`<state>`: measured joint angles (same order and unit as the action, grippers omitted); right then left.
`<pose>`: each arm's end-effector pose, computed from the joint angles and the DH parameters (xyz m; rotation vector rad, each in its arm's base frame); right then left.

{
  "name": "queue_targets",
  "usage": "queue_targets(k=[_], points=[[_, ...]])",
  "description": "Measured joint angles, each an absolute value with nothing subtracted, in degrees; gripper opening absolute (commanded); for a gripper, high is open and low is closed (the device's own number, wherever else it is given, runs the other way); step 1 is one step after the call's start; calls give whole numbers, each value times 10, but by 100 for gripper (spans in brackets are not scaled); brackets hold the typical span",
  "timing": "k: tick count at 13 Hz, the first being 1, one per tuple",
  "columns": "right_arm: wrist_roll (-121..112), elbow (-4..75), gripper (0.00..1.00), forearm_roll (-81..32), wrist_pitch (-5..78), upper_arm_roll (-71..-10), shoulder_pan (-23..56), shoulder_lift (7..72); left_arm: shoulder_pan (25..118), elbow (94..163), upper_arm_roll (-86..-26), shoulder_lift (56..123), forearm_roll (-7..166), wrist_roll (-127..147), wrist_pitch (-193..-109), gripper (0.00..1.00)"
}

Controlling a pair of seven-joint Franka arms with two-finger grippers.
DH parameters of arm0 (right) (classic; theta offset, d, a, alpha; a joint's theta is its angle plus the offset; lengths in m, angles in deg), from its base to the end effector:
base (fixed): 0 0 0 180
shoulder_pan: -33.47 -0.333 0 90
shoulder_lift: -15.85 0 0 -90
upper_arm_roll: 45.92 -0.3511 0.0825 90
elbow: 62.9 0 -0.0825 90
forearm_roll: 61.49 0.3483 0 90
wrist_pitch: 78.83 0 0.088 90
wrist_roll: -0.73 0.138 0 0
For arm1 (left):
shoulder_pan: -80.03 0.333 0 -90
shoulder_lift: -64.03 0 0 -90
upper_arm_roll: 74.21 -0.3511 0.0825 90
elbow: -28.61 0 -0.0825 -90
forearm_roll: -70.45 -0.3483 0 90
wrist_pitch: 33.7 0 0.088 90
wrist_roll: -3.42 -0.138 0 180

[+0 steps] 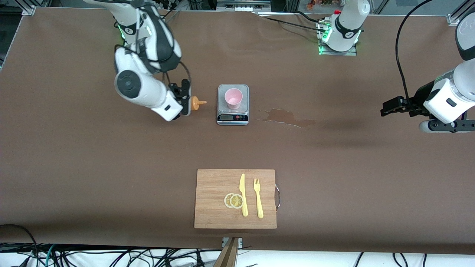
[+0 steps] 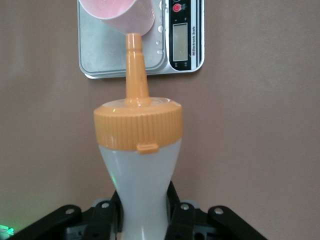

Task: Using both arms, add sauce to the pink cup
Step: 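Lift the bottle with the right gripper and carry it over the cup, then tilt the bottle nozzle into the pink cup with the right gripper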

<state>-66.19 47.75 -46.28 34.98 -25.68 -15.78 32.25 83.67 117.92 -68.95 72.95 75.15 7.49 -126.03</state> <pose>0.4744 0.3017 0.3575 -2.1076 -2.0519 0.2257 0.5653 -0.0232 0.5535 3.0455 0.0772 -0.1631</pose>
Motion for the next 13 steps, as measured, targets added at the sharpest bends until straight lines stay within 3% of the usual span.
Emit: queue_targets(k=[13], points=[[-319, 472, 16, -764, 341, -259, -348, 329, 837, 1179, -689, 730, 752, 75, -1260, 100]])
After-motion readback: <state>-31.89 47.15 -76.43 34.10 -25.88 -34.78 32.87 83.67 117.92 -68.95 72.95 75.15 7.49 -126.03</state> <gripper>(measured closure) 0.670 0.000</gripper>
